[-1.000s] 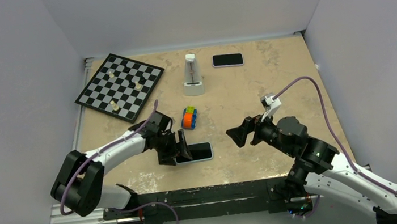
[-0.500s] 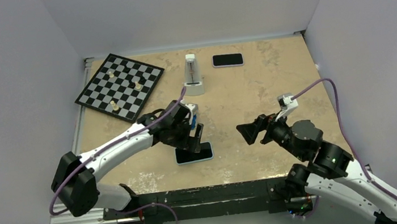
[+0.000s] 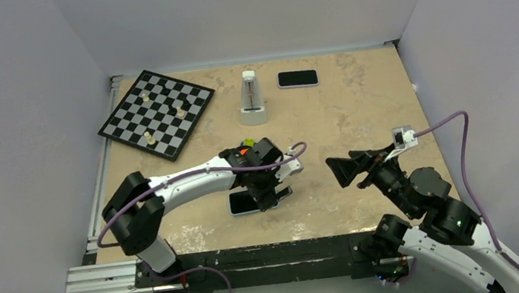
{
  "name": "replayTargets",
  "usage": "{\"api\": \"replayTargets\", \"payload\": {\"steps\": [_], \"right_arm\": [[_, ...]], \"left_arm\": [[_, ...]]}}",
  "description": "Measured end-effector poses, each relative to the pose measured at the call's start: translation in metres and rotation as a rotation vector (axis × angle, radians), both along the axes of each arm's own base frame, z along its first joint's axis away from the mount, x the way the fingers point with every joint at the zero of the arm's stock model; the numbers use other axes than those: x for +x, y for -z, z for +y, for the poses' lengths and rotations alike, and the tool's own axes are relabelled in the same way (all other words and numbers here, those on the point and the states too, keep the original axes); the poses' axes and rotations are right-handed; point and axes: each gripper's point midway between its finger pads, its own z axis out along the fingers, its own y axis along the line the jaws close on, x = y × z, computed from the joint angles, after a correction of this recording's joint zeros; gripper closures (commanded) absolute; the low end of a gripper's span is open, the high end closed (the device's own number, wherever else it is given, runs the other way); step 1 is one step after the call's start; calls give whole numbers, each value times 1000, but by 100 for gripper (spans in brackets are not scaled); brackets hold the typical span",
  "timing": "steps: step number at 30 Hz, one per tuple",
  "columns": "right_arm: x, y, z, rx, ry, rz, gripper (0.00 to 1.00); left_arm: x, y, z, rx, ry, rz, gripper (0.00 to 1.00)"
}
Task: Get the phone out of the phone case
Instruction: Pick up the phone at the center of the board.
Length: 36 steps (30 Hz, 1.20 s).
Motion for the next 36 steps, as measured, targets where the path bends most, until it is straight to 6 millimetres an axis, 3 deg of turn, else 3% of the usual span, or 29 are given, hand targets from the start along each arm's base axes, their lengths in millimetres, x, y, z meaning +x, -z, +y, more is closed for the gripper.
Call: {"api": "replayTargets", "payload": {"steps": [10,29,36], "right_arm": [[-1,-6,-9,14,28,-18,2],[0,-7,-9,3,34,-19,2],[3,-8,-8,-5,38,-11,2]], "left_arm": [[6,34,4,169,97,2,0],[42,46,-2,253,23,41,3],[35,46,3,224,-95,138,4]]}}
